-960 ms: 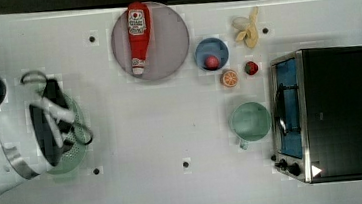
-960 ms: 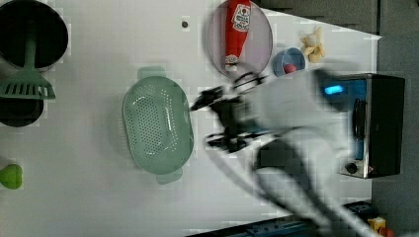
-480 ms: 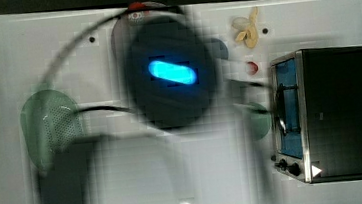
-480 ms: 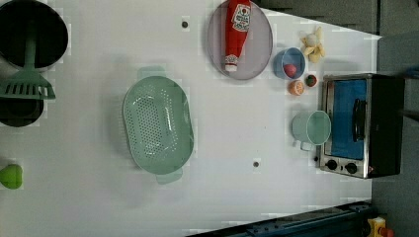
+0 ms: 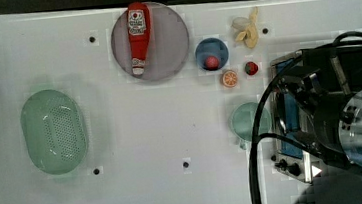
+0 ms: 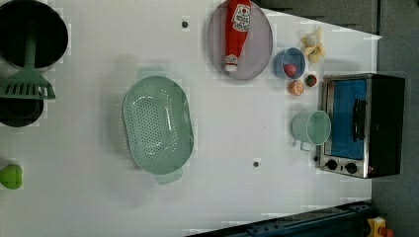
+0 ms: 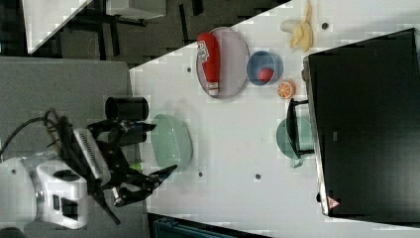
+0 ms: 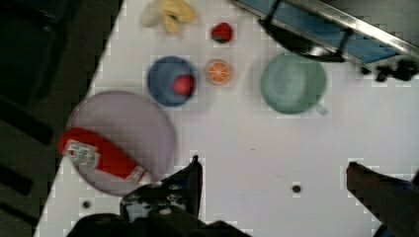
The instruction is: Drag strainer right to left.
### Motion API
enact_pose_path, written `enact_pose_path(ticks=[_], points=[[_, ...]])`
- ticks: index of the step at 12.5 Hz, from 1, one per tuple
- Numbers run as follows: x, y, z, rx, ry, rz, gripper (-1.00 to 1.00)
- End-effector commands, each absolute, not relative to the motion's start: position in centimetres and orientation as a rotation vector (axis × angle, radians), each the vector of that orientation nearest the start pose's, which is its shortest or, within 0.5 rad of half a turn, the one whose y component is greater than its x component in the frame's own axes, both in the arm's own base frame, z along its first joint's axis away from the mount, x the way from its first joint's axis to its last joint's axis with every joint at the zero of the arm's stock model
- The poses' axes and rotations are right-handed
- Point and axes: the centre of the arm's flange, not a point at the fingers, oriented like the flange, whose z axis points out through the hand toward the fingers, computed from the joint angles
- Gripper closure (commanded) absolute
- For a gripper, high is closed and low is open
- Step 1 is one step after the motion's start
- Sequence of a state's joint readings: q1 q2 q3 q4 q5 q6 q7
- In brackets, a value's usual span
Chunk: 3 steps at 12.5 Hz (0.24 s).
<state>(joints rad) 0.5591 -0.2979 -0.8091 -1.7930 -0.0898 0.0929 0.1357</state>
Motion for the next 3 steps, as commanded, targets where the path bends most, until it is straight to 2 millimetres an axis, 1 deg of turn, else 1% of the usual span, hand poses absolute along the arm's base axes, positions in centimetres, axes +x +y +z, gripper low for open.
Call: enact_pose_path(ticks=[1, 3], points=[[50.62, -7.44, 57.46, -2.821, 1.343, 0.071, -1.0], [50.97, -7.2, 56.77, -2.834, 1.351, 0.086, -1.0]])
